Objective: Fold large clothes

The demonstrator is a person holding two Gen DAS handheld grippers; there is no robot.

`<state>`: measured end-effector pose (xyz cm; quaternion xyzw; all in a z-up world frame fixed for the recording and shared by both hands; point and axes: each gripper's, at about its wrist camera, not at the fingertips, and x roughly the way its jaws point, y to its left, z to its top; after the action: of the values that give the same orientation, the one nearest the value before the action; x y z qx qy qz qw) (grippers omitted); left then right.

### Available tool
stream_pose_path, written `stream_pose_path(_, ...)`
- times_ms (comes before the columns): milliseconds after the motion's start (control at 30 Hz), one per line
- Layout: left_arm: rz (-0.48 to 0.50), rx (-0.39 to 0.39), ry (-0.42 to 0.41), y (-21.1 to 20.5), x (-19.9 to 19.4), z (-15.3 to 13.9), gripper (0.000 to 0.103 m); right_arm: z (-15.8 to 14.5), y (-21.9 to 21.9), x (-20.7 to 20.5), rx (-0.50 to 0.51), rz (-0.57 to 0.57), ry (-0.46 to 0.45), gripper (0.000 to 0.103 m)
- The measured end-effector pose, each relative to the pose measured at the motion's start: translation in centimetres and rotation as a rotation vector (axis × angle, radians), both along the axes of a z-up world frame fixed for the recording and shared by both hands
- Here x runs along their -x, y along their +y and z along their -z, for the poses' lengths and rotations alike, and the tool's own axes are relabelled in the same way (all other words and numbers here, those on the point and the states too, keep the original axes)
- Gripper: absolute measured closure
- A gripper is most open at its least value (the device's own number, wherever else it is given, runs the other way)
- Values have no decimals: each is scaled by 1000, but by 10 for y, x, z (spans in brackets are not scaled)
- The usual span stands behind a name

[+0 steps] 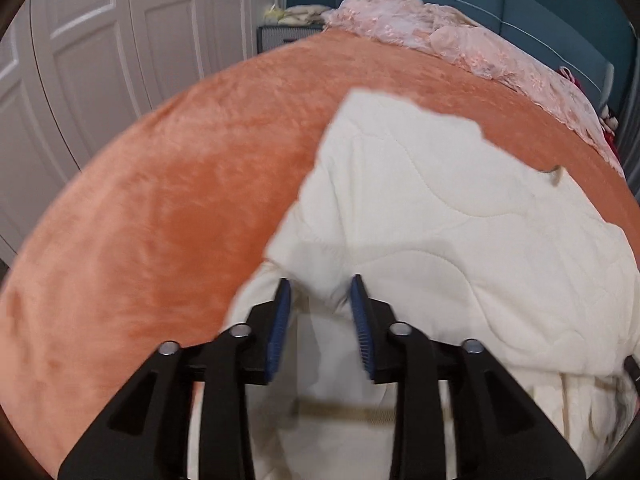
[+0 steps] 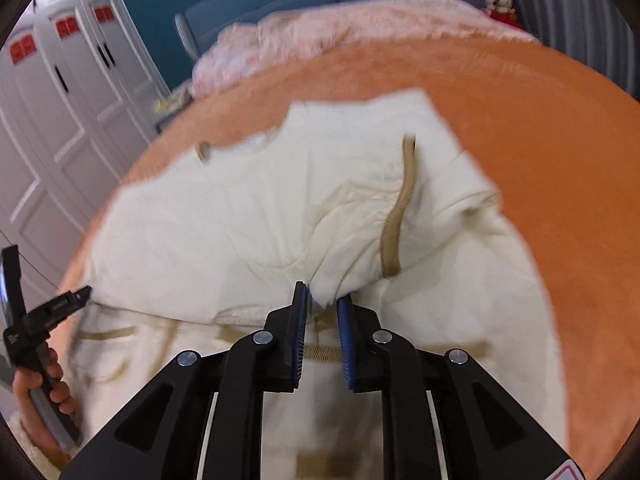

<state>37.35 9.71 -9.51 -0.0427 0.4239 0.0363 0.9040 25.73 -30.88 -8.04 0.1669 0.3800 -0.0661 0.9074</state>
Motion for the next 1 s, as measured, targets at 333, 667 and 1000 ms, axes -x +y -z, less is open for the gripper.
stream_pose_path(333,69,5,-53,-38,-35,-60,49,-45,-5,-41,46,70,16,82)
stream_pose_path(667,73,-5,122,-52,-49,9,49,-59,-36,-15,84,137,8,74)
stream_pose_path(1000,74,48,142,-70,-88,-16,40,19,4,-125,138,-35,232,74)
